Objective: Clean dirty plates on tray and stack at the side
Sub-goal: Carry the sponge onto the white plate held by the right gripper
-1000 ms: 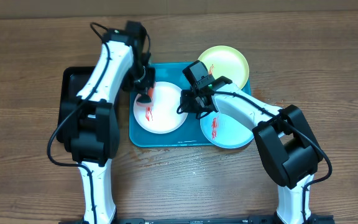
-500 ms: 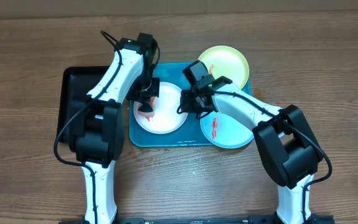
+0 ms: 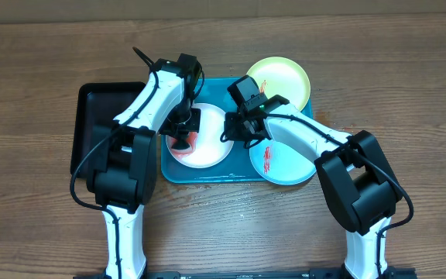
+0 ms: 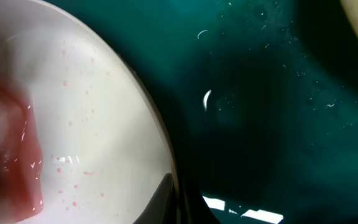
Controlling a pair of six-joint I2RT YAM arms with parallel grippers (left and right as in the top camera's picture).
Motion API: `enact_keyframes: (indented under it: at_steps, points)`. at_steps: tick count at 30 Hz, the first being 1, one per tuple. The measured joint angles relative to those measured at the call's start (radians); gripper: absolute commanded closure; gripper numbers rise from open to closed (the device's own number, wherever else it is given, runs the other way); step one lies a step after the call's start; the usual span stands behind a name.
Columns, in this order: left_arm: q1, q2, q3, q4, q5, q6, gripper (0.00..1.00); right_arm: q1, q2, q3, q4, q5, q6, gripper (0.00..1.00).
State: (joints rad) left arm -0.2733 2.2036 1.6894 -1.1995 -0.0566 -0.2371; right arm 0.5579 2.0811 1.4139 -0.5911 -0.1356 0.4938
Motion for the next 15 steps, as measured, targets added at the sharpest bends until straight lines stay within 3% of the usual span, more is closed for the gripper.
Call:
enact_keyframes:
  at_steps: [5,10,15]
  points:
    - [0.0,0.0,0.0,0.0,0.032,0.068,0.96,0.0,0.0,0.0,0.0,-0.002,0.0,0.96]
    - [0.015,-0.001,-0.001,-0.01,0.248,0.249,0.96,0.0,0.0,0.0,-0.001,-0.002,0.0,0.96]
    - [0.011,0.0,-0.002,0.044,0.417,0.323,0.96,0.0,0.0,0.0,-0.002,-0.002,0.0,0.96]
